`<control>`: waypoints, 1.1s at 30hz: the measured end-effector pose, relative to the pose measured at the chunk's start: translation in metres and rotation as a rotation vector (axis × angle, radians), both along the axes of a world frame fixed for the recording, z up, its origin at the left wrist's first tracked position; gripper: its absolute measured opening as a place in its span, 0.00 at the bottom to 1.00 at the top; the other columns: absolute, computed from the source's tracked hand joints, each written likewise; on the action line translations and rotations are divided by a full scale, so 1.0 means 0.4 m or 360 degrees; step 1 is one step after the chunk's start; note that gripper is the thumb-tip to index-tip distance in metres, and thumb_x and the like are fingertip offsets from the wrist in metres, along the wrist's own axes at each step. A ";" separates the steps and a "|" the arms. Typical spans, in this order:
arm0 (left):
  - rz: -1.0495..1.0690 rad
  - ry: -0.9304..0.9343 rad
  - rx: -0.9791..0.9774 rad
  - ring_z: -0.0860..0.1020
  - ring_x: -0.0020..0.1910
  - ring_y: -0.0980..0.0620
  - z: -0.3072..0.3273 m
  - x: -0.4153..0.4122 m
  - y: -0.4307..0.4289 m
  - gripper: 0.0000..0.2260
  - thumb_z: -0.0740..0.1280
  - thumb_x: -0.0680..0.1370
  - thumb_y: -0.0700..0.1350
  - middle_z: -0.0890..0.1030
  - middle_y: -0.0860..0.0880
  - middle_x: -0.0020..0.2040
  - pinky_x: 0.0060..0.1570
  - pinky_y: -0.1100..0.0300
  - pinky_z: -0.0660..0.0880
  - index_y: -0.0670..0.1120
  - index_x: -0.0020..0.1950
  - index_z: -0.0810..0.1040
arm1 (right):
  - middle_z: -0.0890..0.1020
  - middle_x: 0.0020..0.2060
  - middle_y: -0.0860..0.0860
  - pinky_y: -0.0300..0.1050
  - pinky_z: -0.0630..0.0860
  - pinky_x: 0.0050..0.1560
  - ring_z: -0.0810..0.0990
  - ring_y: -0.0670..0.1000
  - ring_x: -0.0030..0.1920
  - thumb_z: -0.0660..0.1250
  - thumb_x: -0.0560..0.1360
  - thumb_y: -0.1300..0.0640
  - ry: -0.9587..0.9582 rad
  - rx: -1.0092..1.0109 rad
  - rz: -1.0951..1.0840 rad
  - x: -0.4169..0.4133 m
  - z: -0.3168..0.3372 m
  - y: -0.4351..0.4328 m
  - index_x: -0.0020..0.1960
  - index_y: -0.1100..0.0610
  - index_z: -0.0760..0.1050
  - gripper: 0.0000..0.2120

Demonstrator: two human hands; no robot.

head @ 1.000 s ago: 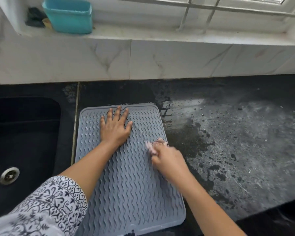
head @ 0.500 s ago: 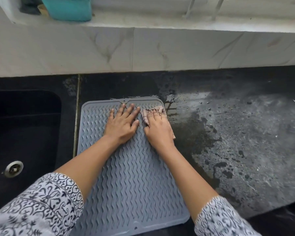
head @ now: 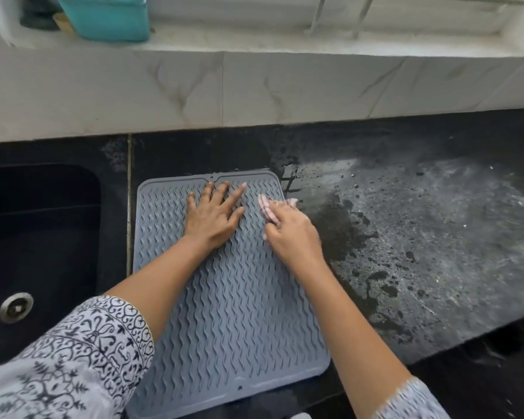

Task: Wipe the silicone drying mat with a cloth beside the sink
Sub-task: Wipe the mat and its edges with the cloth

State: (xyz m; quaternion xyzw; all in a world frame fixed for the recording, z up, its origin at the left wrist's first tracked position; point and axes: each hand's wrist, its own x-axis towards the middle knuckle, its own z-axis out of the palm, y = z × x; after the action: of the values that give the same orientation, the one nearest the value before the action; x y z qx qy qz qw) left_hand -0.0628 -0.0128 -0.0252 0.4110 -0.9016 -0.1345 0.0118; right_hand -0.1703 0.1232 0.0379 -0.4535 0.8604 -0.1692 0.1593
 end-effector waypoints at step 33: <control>-0.0279 -0.0089 0.0040 0.41 0.77 0.49 -0.012 -0.047 0.018 0.23 0.45 0.81 0.59 0.45 0.54 0.79 0.72 0.45 0.37 0.62 0.76 0.46 | 0.61 0.74 0.57 0.57 0.56 0.73 0.56 0.61 0.73 0.56 0.73 0.48 0.0372 0.0285 0.0210 0.086 -0.132 0.106 0.75 0.57 0.56 0.32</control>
State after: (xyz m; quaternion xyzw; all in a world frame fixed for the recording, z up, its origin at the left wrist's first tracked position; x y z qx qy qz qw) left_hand -0.0814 -0.0055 -0.0298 0.3342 -0.9323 -0.1349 -0.0305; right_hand -0.1359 0.1658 -0.0151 -0.5096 0.8531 -0.0270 0.1085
